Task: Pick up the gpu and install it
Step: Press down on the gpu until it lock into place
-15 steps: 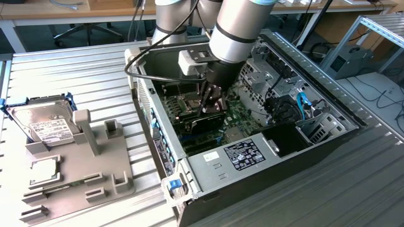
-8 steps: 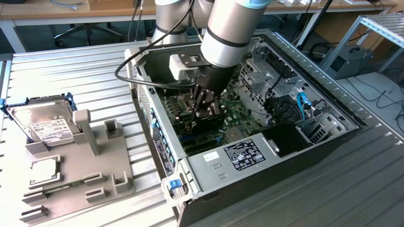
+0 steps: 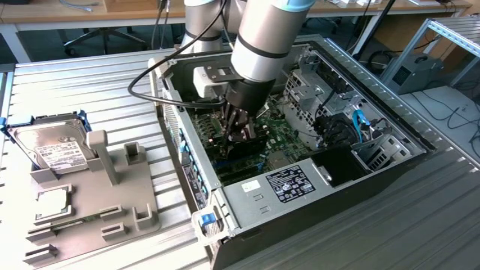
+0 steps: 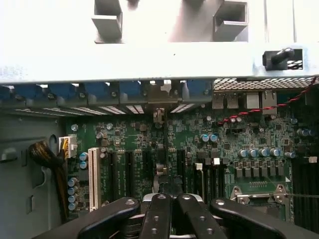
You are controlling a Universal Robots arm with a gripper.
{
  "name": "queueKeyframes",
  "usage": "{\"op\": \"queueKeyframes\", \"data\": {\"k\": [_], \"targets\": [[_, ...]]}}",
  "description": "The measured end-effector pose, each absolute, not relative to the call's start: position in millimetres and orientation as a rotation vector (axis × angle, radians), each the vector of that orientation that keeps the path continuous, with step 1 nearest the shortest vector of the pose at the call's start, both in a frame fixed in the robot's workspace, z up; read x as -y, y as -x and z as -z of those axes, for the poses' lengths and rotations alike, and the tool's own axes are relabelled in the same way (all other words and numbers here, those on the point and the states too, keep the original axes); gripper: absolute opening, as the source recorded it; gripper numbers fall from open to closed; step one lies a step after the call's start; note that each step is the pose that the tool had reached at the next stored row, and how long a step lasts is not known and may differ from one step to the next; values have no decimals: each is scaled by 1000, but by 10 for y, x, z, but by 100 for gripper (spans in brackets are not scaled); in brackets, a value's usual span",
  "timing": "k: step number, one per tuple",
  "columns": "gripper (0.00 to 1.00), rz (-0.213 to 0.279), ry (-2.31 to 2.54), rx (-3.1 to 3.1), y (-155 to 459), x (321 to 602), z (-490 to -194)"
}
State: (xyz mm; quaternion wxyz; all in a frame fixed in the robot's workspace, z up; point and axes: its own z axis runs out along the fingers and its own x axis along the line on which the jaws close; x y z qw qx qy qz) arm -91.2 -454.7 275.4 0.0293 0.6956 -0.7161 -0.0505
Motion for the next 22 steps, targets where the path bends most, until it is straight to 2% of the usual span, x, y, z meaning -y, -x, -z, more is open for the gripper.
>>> {"op": "queueKeyframes", "data": {"k": [11,15,22], "targets": [[11,156,-2145,2209,934,4546,-2682],[11,151,-2146,2209,929,4546,-2893],[11,161,-2142,2206,658,4546,-2899]]}}
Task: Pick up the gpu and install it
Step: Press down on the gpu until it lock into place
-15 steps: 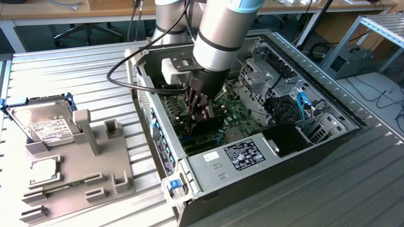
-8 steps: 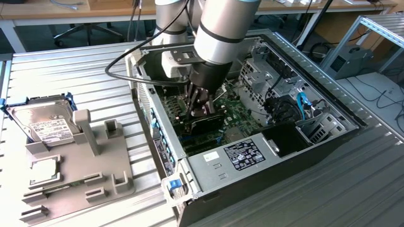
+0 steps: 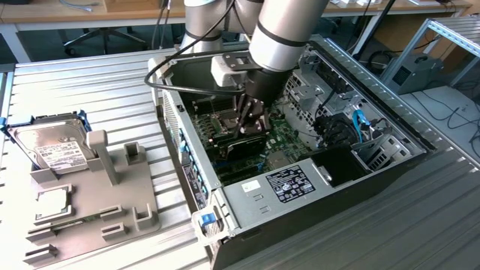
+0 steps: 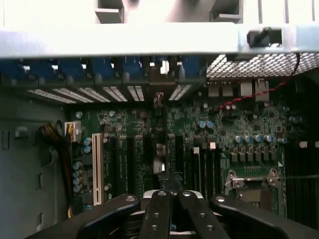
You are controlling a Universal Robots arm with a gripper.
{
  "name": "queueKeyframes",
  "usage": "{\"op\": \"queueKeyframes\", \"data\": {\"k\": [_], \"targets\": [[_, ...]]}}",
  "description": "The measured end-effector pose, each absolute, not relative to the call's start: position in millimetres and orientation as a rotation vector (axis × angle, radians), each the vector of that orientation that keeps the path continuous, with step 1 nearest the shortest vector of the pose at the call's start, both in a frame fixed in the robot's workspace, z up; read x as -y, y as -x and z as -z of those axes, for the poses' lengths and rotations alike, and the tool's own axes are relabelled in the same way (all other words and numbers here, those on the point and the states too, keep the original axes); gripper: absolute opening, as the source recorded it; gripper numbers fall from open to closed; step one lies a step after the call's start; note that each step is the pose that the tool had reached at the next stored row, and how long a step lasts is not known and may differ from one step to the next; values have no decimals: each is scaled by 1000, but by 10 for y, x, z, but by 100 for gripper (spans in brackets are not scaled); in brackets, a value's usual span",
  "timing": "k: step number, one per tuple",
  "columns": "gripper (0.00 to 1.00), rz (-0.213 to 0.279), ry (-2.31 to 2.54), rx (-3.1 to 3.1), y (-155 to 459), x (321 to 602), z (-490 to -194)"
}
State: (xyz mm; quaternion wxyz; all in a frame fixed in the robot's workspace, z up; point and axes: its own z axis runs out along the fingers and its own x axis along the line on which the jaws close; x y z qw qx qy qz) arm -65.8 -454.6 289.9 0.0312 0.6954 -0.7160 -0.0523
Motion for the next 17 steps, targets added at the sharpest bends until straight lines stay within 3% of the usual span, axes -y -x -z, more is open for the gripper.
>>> {"op": "queueKeyframes", "data": {"k": [17], "targets": [[11,178,-2138,2201,258,4546,-2920]]}}
